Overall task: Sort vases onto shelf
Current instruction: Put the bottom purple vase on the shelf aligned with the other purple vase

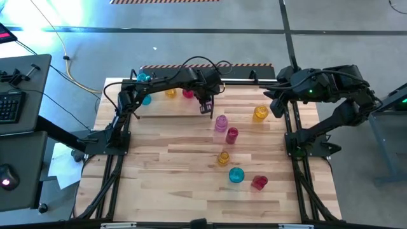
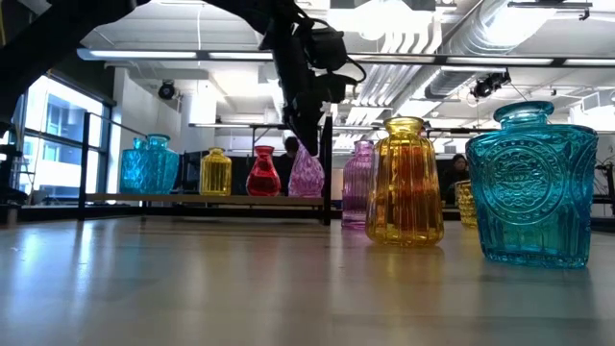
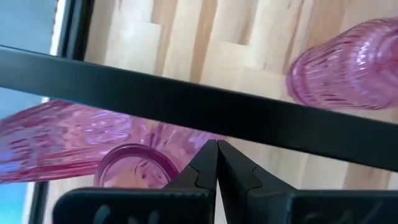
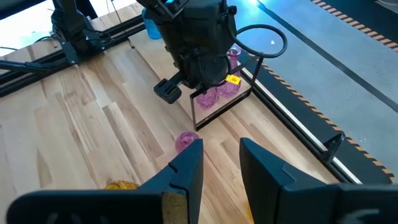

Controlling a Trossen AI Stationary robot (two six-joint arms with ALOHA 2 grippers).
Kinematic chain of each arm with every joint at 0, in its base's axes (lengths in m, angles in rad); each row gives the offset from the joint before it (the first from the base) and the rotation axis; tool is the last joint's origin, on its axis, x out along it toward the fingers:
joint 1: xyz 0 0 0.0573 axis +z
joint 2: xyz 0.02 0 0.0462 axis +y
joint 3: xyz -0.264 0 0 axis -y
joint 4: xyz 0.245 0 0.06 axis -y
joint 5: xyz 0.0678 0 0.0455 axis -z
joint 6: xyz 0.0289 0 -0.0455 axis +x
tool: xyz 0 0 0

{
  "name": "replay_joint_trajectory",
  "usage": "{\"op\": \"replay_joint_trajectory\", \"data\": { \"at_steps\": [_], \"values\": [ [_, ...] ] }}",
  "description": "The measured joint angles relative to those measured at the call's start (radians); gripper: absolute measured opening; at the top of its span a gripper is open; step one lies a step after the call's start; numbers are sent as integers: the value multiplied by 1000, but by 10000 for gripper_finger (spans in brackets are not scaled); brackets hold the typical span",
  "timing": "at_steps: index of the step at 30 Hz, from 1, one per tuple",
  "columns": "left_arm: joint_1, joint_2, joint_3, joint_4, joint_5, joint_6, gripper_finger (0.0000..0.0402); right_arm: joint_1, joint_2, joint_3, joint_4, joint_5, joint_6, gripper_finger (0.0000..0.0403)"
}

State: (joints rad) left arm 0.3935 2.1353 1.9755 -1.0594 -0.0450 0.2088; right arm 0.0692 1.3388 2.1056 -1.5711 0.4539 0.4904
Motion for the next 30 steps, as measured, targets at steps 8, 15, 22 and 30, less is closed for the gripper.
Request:
{"op": "replay_joint_trajectory", "data": {
  "at_steps": [8,15,22,30],
  "values": [
    [-17,0,0,-42,15,-16,0,0,0,0,8,0,11,87],
    [-22,-1,0,-43,31,-27,0,0,0,0,8,-7,28,87],
    [-34,13,1,-57,48,-42,0,0,0,0,8,-10,33,87],
    [-35,26,1,-46,31,-42,0,0,0,0,8,-21,33,87]
  ]
}}
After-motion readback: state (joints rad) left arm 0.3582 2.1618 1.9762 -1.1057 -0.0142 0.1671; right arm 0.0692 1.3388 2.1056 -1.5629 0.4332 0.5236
